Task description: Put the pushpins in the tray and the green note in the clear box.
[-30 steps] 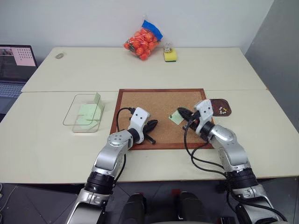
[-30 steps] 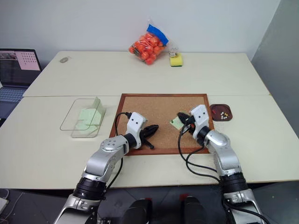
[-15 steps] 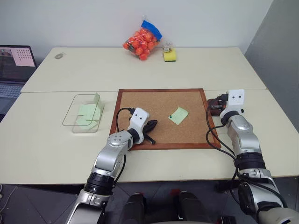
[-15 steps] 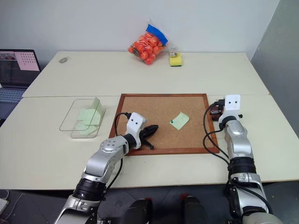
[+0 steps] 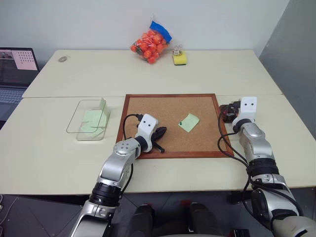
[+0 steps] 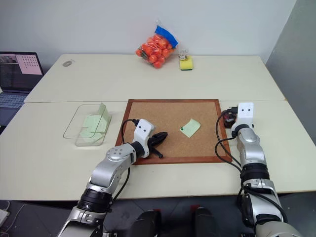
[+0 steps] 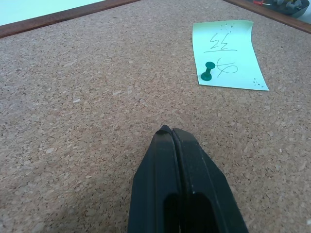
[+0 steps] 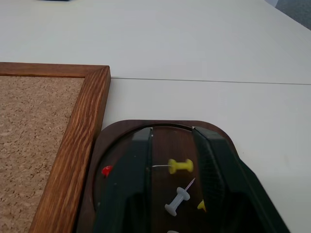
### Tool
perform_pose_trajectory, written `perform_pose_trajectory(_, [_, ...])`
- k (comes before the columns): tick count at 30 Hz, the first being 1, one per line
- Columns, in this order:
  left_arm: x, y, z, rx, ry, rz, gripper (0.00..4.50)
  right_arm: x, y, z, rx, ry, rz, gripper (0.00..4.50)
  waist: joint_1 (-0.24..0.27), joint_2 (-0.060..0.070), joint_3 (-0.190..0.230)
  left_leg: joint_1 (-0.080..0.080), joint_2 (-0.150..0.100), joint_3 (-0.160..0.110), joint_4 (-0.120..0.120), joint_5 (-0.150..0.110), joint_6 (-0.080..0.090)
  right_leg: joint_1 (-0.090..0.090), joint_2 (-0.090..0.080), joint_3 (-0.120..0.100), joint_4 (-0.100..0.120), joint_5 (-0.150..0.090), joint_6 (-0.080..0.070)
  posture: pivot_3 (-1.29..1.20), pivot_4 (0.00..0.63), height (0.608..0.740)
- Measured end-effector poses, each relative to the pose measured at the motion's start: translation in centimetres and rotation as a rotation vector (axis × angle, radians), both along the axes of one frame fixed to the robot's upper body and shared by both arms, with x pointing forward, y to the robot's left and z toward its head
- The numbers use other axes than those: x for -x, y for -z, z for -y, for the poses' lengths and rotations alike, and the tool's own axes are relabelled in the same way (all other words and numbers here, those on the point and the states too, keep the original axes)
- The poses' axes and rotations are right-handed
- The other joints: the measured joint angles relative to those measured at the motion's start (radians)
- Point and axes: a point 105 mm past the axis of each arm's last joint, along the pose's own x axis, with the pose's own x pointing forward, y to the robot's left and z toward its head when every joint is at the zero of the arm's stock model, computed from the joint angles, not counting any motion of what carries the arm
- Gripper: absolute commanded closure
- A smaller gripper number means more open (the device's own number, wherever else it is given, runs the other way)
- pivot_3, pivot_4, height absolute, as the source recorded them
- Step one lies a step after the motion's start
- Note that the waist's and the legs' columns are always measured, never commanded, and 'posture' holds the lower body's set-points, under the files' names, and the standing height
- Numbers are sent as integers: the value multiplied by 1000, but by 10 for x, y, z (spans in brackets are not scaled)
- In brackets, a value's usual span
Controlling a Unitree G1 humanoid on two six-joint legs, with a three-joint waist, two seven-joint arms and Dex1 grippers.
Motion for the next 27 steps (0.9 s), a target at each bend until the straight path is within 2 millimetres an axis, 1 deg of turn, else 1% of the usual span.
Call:
perform_pose_trajectory(1, [0,0,0,0,0,0,4500,0,-1,0,1,1,3,2023,0,0,0,0,0,0,0,0,0,0,0,0,0,0,0,0,150,740])
perform_pose_trajectory(2, [0,0,0,0,0,0,4500,0,-2,0,1,2,4,1917,0,0,0,0,0,0,0,0,0,0,0,0,0,0,0,0,150,740])
perform_pose_trajectory(3, [0,0,0,0,1,0,4500,0,-2,1,2,3,5,1647,0,0,0,0,0,0,0,0,0,0,0,0,0,0,0,0,150,740])
perform_pose_trajectory(4, [0,0,0,0,0,0,4500,0,-2,1,3,4,5,1513,0,0,0,0,0,0,0,0,0,0,0,0,0,0,0,0,150,740])
perform_pose_trajectory(10, [0,0,0,0,1,0,4500,0,-4,4,18,11,11,79,0,0,0,0,0,0,0,0,0,0,0,0,0,0,0,0,150,740])
perform_pose_trajectory(13, [0,0,0,0,1,0,4500,2,-11,3,32,-13,40,79,0,0,0,0,0,0,0,0,0,0,0,0,0,0,0,0,150,740])
perform_pose_trajectory(15, [0,0,0,0,1,-1,4500,6,-17,-4,43,-73,69,79,0,0,0,0,0,0,0,0,0,0,0,0,0,0,0,0,150,740])
perform_pose_trajectory(17, [0,0,0,0,-1,-1,4500,13,-23,-24,66,-210,103,79,0,0,0,0,0,0,0,0,0,0,0,0,0,-2,4,0,150,740])
perform_pose_trajectory(21, [0,-1,0,1,-2,0,4500,36,-33,-74,112,-521,159,79,0,0,0,0,0,-1,0,0,0,0,0,-1,0,-2,4,0,150,740])
perform_pose_trajectory(24, [-1,-1,0,2,-3,0,4500,50,-34,-102,114,-675,163,79,1,0,0,0,0,-1,1,0,0,0,0,-1,0,-2,4,0,150,740])
perform_pose_trajectory(27, [-2,-1,-1,3,-5,-1,4500,57,-26,-123,99,-753,141,79,1,0,0,0,0,-2,1,0,0,0,0,-1,0,-2,4,0,150,740])
